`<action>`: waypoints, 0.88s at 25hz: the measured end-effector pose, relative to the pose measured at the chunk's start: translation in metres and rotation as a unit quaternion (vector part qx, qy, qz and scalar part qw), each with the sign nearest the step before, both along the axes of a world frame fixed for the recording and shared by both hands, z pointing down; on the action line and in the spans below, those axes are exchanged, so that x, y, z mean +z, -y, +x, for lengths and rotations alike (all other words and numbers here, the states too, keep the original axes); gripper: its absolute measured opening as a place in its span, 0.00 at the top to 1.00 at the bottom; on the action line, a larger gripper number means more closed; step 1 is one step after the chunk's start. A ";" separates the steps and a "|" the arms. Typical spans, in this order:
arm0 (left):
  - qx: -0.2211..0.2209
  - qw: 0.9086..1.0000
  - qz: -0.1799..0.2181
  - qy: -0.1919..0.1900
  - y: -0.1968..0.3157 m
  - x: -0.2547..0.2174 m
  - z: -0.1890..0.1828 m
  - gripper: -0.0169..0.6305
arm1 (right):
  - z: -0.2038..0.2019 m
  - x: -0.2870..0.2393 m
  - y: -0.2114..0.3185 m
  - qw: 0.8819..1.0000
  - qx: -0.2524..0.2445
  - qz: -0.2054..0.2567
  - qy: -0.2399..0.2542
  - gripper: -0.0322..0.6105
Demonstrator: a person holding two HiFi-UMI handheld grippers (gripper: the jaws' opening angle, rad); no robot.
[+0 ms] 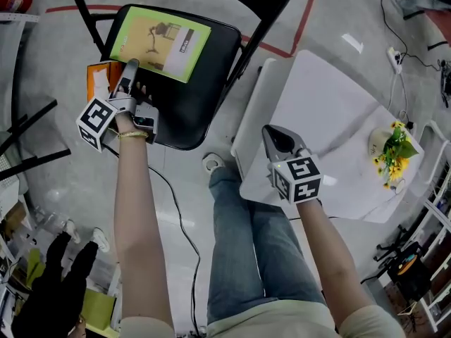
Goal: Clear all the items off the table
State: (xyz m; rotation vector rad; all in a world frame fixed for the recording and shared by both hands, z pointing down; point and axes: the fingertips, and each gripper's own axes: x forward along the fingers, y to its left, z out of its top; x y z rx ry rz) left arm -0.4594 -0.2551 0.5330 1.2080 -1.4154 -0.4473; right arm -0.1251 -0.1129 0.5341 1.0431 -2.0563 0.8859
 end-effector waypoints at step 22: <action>0.032 0.996 -0.010 0.085 -0.075 -0.042 0.046 0.96 | 0.005 -0.023 -0.027 0.999 -0.028 0.018 0.011 0.95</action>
